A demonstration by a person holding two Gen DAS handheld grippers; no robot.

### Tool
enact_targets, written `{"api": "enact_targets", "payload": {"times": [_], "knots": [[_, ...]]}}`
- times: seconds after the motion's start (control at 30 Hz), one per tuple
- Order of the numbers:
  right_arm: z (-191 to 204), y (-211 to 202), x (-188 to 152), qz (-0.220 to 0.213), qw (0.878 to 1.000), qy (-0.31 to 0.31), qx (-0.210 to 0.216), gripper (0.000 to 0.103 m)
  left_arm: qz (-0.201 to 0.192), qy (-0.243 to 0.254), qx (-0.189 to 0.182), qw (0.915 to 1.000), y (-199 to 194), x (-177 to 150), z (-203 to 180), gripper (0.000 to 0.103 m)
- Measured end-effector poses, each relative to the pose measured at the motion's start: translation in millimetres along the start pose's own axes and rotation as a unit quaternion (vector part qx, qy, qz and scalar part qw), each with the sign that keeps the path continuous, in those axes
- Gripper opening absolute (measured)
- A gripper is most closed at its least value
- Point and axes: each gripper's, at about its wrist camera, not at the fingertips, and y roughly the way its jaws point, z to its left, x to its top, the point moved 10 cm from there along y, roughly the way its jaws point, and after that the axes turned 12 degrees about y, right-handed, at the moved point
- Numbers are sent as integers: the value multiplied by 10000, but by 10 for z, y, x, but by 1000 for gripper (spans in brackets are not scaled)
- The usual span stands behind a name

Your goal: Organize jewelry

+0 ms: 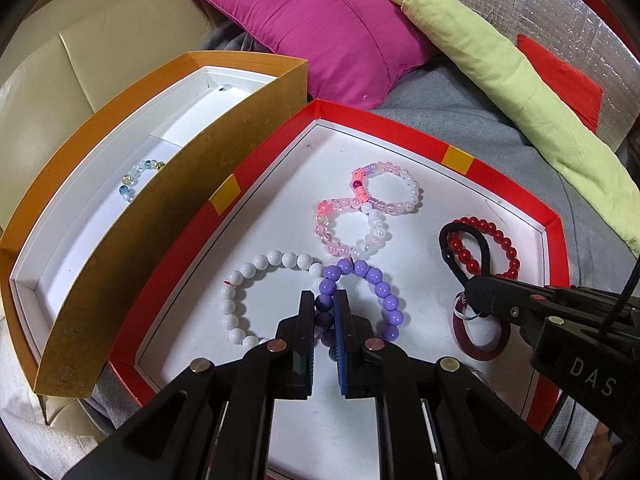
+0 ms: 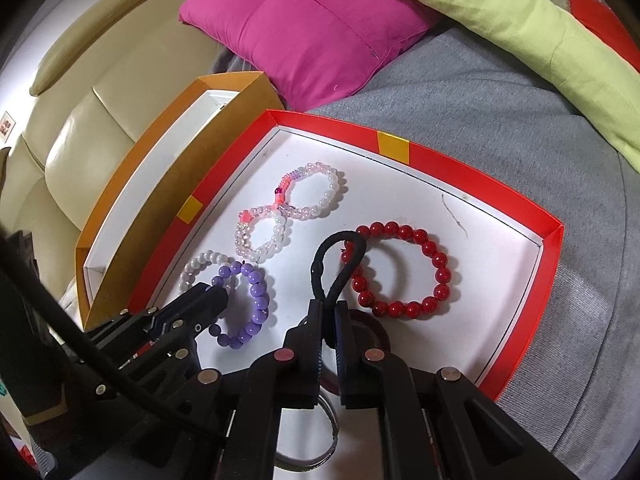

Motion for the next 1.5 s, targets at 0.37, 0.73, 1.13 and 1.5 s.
{"api": "enact_targets", "payload": {"times": [0.37,0.73,1.13,1.5], "knots": [[-38,-96,27,-105,9999,54,-74,34,-27,-60,12,10000,-64,-23,36,10],[-98,-707,-52,-683,9969,-234,-313,77,-421,-228,357,9982,-602,-76,229,67],[-173,-1534,-572,-1535,9811,-822,-846,101,-837,-155,912,9922,-1365,-375,87,81],[-349,-1956,-1026,-1794,9749,-956,-912,102,-1019,-192,1075,9888,-1807,-604,-233,81]]}}
